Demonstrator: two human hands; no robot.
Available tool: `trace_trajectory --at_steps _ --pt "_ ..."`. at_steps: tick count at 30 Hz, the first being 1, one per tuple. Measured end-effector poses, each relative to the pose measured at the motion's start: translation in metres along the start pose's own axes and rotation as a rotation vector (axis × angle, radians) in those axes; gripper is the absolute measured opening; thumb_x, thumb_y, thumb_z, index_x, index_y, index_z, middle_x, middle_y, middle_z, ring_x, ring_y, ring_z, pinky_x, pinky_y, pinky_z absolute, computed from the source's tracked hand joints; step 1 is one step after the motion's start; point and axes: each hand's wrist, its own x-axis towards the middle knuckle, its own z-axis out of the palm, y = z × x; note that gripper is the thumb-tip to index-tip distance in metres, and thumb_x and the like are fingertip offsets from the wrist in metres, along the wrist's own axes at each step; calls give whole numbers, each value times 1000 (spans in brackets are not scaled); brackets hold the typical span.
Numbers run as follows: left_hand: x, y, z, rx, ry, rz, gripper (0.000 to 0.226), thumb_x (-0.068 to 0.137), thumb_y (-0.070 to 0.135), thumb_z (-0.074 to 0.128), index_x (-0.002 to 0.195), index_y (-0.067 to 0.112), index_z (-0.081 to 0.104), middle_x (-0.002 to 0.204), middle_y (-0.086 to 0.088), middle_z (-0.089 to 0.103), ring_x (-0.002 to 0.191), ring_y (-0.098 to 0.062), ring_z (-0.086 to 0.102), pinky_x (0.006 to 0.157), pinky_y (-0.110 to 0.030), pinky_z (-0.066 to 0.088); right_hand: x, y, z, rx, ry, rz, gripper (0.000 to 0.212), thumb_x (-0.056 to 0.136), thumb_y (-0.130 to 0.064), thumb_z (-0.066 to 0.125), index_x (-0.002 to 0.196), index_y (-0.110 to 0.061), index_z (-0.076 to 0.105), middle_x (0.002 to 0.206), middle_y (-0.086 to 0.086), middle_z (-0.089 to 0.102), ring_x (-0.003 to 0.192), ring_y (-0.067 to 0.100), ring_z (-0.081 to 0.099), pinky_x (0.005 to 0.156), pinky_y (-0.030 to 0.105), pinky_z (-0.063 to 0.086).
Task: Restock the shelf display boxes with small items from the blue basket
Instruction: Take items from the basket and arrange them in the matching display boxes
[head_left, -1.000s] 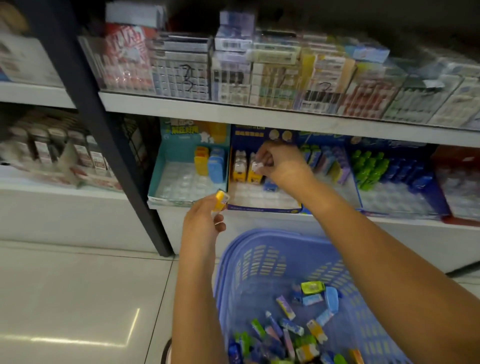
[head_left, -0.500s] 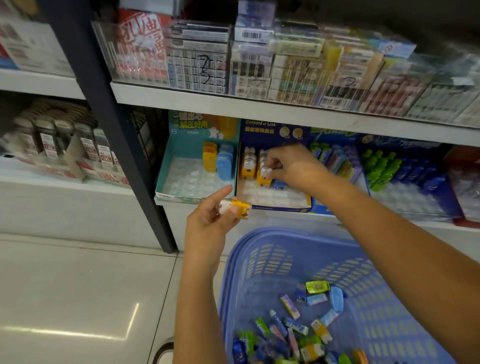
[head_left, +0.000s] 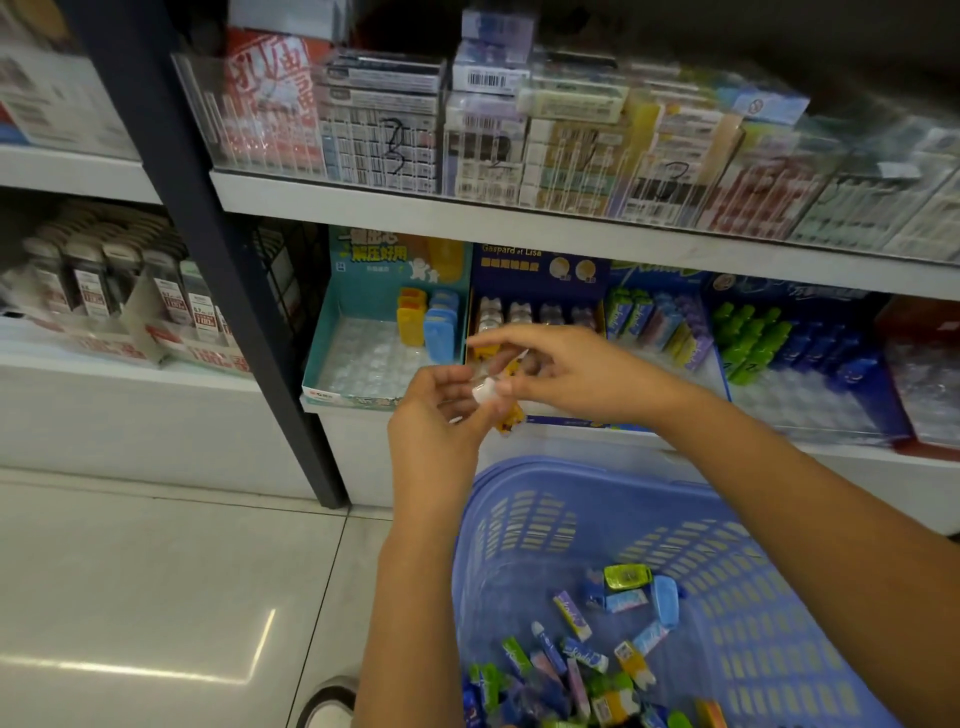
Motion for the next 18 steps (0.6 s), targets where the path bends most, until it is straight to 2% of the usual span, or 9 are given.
trace_trajectory --at_steps 2,5,8,10,13,16,18 --pt "2 6 6 42 -32 69 27 80 9 75 93 22 54 88 8 66 77 7 65 63 -8 50 -4 -5 -1 26 26 -34 29 88 -30 64 117 -33 61 102 -13 67 88 -3 62 75 11 50" --pt "5 11 11 65 -41 117 33 81 5 72 87 27 49 86 13 62 78 13 62 61 -5 48 -2 -5 -8 48 121 -36 17 82 -28 71 98 -25 69 89 -12 69 80 -1 64 74 19 53" --pt "8 12 13 73 -12 128 31 85 8 69 100 28 50 97 15 60 88 7 62 73 -12 52 6 2 -10 -3 202 -30 16 82 -29 70 97 -23 68 85 -10 69 74 0 62 67 17 52" --pt "11 8 14 296 -53 167 32 90 14 62 119 20 53 111 6 61 102 -6 60 85 -21 50 15 11 -8 8 312 6 17 85 -26 68 101 -20 66 90 -2 69 73 5 63 69 22 52" --pt "6 -4 22 784 -286 222 37 94 21 54 130 12 52 130 -8 55 115 -24 54 92 -31 43 28 21 4 12 344 45 19 87 -21 65 105 -14 65 95 4 68 82 13 63 72 20 48" --pt "-7 -20 27 989 -456 221 54 96 25 50 145 10 33 151 -8 33 140 -21 29 110 -27 27 39 29 18 -125 283 26 23 90 -20 61 110 -9 63 103 8 67 91 14 57 67 13 31" --pt "-10 -27 25 994 -466 228 61 97 25 49 150 11 22 157 -5 21 146 -18 15 115 -26 16 43 32 21 -170 280 43 25 92 -22 59 113 -8 61 108 9 66 98 18 57 73 16 33"
